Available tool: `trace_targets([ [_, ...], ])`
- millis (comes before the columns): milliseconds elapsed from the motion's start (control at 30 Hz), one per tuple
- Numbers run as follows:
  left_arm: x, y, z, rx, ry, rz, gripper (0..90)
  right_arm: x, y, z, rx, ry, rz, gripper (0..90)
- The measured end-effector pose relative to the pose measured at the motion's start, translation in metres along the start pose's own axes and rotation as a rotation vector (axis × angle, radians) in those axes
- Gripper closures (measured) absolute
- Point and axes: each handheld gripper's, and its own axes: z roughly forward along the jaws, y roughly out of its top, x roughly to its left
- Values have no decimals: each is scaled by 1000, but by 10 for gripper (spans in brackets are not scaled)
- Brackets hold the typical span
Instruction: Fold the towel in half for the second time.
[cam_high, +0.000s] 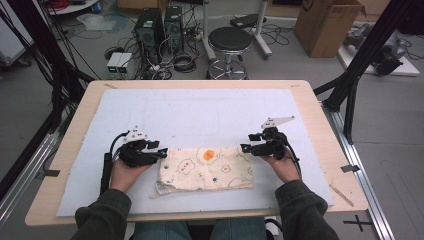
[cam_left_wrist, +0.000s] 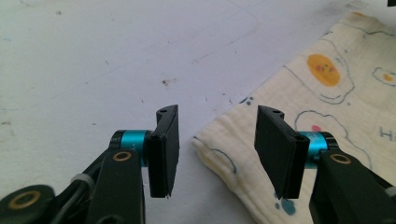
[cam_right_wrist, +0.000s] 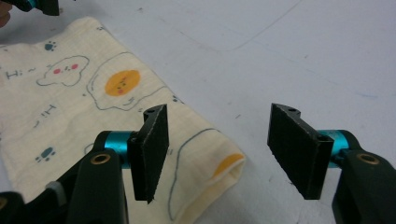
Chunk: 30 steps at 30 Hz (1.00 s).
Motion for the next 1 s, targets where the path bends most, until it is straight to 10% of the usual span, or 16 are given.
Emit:
trace_targets([
  [433, 8, 4, 22, 91, 5, -3, 580, -10, -6, 26, 129, 18, 18, 581],
  [1000, 3, 3, 26, 129, -31, 44, 839, -4, -4, 26, 164, 26, -36, 819],
])
